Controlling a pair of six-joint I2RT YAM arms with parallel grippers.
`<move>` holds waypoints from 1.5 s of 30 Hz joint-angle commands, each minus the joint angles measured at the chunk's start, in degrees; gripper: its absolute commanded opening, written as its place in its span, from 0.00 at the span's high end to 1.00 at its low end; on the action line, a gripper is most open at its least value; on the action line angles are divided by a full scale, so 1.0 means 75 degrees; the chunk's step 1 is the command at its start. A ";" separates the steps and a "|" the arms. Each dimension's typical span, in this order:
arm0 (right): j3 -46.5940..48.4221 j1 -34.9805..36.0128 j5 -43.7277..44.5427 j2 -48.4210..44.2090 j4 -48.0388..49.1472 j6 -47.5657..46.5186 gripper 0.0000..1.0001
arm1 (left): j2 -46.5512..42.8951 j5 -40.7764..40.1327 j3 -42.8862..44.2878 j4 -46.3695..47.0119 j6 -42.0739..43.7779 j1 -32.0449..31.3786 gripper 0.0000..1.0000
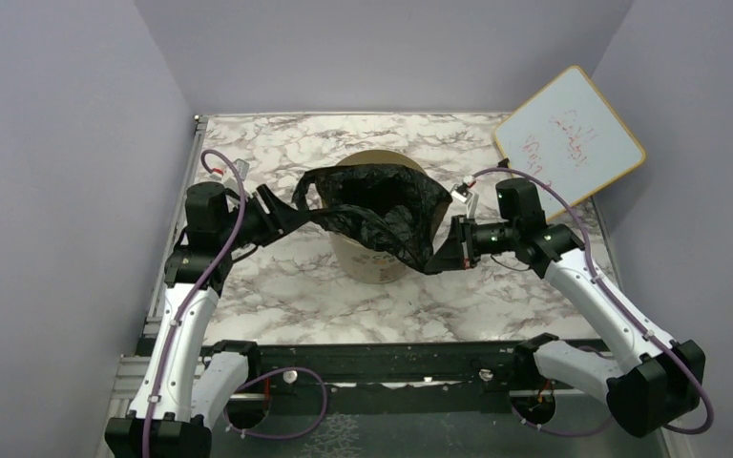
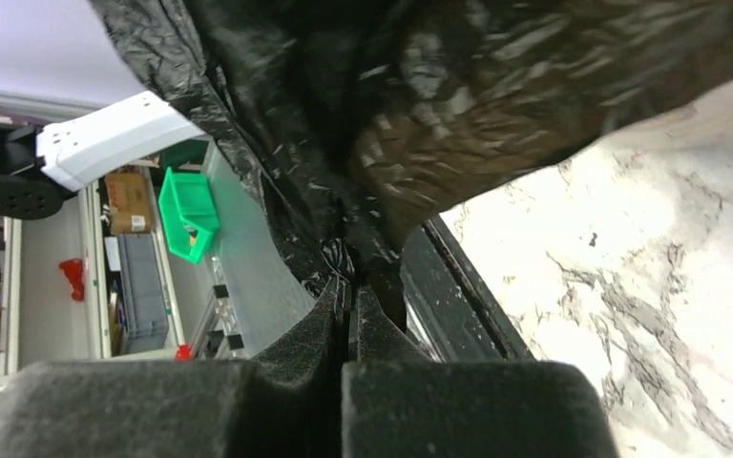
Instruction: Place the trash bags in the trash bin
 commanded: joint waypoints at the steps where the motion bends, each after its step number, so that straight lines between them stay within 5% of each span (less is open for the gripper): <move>1: -0.0014 -0.0013 0.0591 0.0130 -0.0335 -0.0157 0.99 | -0.0018 0.0055 -0.0414 0.0629 -0.0248 -0.0036 0.52; 9: 0.0087 -0.0013 0.2086 0.0230 0.0082 0.0635 0.99 | -0.0005 -0.0067 -0.0826 0.1292 -0.0472 -0.0042 0.98; 13: -0.0051 -0.0013 0.2743 0.0084 0.0240 0.1053 0.99 | -0.0131 0.0004 -0.0950 0.1476 -0.0633 -0.0036 1.00; 14: -0.0048 -0.0013 0.2772 0.0045 0.0290 0.1107 0.99 | -0.0207 0.0028 -0.0950 0.1488 -0.0698 -0.0036 0.97; 17: -0.0018 -0.0013 0.2768 -0.0034 0.0409 0.1210 0.99 | -0.0551 -0.0232 -0.0913 0.1196 -0.1133 -0.0036 0.66; 25: 0.0340 -0.0013 0.2836 0.0135 0.0286 0.1175 0.99 | -0.1991 -0.1456 -0.0659 0.0866 -0.1982 -0.0036 0.42; 28: 0.0440 -0.0013 0.2732 0.0239 0.0279 0.1171 0.99 | -0.2064 -0.1623 -0.0545 0.0712 -0.2220 -0.0036 0.15; 45: 0.0213 -0.0012 0.2805 -0.0014 0.0677 0.1507 0.99 | -0.0267 -0.0043 -0.0232 0.1500 -0.2253 -0.0141 0.15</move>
